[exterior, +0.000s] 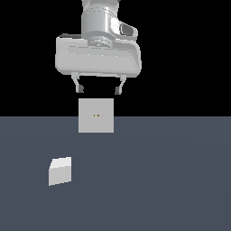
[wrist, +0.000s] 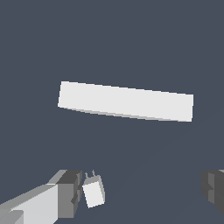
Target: Plug the charger into the wall socket.
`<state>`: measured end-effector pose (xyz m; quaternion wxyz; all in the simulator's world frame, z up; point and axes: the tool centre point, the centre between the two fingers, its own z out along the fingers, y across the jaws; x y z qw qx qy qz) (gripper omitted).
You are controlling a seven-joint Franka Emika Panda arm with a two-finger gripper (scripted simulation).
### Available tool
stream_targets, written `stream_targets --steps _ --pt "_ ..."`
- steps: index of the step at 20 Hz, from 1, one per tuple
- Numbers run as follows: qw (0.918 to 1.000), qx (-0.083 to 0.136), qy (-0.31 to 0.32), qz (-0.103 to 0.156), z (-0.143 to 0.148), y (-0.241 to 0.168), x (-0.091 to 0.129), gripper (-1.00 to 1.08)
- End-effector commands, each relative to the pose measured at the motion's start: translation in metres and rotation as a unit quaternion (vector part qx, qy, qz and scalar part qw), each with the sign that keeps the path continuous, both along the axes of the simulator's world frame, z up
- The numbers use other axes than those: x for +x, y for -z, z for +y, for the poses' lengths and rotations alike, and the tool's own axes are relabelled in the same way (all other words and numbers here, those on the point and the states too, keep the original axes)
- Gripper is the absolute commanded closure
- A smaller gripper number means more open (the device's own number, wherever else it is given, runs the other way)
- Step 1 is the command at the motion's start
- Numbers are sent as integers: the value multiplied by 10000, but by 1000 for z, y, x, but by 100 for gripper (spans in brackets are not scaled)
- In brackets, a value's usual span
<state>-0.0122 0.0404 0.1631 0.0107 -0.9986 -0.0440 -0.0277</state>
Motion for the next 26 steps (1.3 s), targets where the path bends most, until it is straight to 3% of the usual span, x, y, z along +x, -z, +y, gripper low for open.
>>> stream_targets --steps 1,15,26 --pt "9999 -10 -165 4 7 11 -11 -92" --pt "9923 -76 -1235 5 44 86 -86 -92" --pt "9897 -97 -1428 5 48 101 -99 -92"
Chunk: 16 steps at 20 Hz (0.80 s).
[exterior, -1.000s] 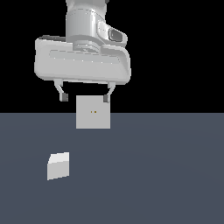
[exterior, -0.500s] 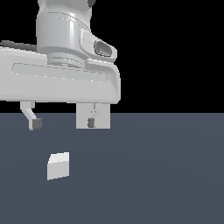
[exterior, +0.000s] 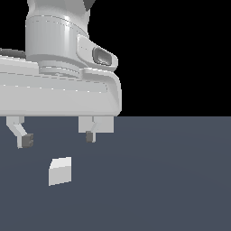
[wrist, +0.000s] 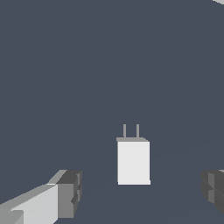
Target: Plug the charger into the wall socket.
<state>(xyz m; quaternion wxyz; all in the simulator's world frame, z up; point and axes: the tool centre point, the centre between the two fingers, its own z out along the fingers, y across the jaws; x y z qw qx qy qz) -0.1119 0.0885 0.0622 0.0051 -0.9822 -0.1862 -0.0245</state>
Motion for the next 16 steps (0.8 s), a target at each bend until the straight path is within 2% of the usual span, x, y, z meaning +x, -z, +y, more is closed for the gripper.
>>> stream_targets --steps 1,7,16 --pt "10000 -1 0 0 0 0 0 -92" --pt "10000 -1 0 0 0 10 0 -92" --pt "10000 -4 -1 -4 0 44 -1 -92"
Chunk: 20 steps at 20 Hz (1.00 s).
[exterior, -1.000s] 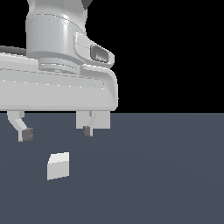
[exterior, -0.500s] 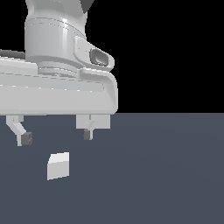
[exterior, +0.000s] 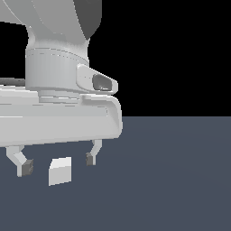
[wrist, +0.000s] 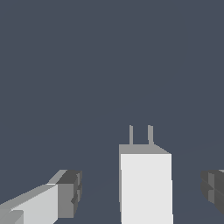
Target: Plug the charger into the wall socket.
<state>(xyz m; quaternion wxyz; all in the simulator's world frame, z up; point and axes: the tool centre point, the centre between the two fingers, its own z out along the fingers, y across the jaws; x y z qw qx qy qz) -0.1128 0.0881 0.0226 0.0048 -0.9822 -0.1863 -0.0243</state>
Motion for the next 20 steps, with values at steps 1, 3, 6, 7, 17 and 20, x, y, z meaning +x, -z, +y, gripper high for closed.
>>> stream_targets --steps 1,3,6,7,17,20 --pt "10000 0 0 -5 0 7 0 -92" --pt "10000 0 0 -5 0 10 1 -92" --pt "10000 0 0 -5 0 11 1 108" --pt "10000 0 0 -5 0 11 1 108" --pt "10000 -2 8 -5 0 10 1 108" --pt "10000 1 78 -5 -1 7 3 108"
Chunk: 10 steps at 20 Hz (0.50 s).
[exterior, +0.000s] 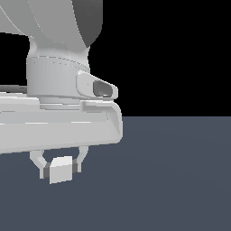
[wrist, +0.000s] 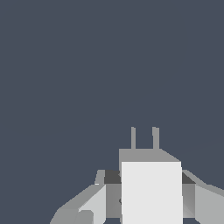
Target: Plug the charger into the wall socket.
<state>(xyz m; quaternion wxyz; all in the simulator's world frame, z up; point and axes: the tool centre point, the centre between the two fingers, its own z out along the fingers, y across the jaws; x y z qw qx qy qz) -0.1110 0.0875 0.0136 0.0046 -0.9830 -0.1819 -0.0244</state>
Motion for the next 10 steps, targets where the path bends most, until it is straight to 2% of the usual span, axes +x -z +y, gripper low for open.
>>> stream_targets --steps 1,10 --pt "10000 3 75 -5 0 -4 3 108" --pt "9961 18 880 -4 -8 -41 34 108"
